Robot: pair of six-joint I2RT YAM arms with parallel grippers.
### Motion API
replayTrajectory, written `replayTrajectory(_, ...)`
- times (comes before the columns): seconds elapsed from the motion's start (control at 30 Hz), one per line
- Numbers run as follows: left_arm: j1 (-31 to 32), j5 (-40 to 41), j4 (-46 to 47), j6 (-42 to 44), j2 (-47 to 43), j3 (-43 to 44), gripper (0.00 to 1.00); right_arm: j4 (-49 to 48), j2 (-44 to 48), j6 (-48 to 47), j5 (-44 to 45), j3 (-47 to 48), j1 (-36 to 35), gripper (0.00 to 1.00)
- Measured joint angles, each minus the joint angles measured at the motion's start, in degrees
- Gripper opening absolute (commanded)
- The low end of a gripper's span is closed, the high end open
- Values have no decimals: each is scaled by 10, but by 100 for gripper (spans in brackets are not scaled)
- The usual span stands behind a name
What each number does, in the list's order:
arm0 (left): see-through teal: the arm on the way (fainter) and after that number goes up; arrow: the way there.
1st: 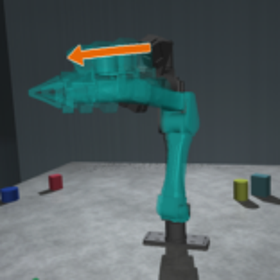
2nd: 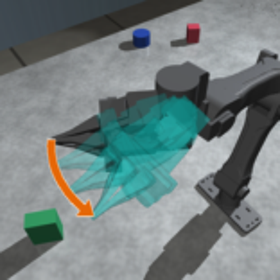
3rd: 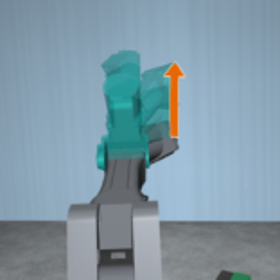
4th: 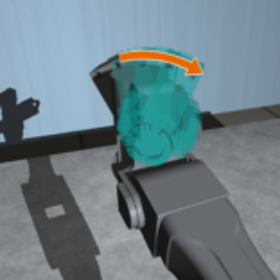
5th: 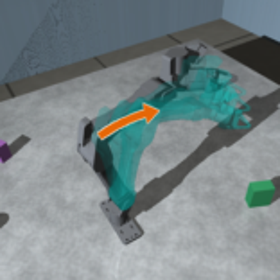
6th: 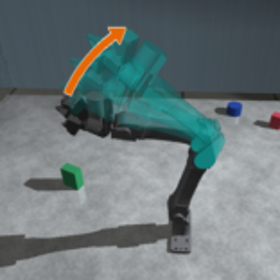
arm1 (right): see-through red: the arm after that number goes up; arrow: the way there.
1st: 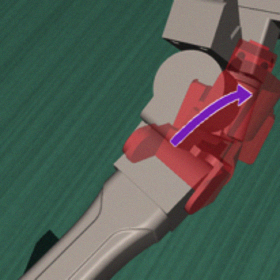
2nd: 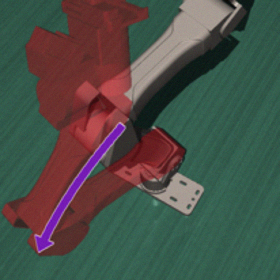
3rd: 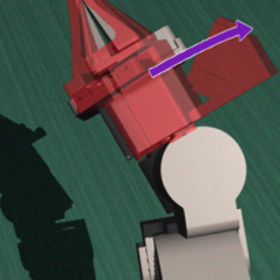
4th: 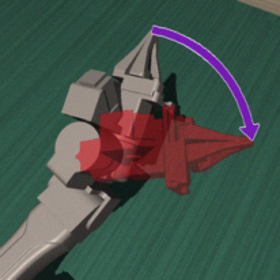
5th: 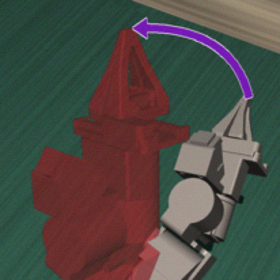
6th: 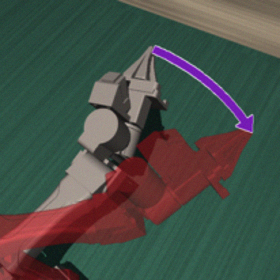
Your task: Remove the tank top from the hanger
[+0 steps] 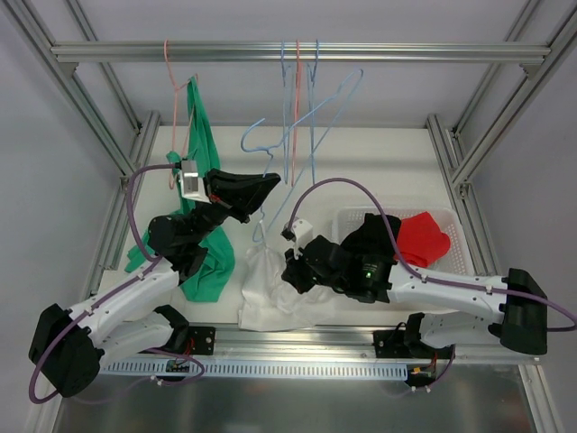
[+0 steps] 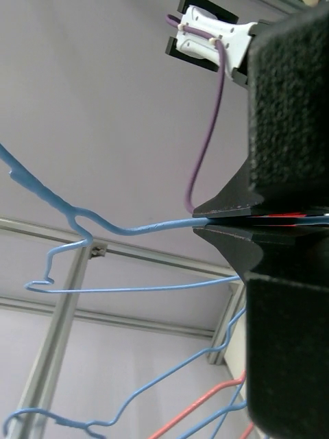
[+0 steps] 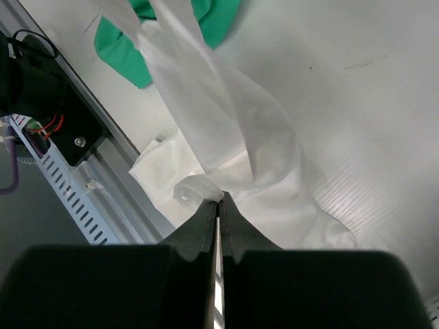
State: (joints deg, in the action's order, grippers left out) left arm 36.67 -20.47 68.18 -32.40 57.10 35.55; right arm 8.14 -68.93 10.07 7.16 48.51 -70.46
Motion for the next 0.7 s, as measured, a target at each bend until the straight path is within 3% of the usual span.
replayTrajectory(0.23, 1, 17, 10, 49, -23, 39, 0, -20, -22, 18, 61, -5, -18, 0)
replayTrajectory(0.53, 2, 15, 34, 160, -26, 197, 0, 23, -107, 39, 125, 2, -17, 0)
replayTrajectory(0.7, 2, 14, 54, 205, -43, 196, 0, 36, -106, 48, 143, 2, -17, 0)
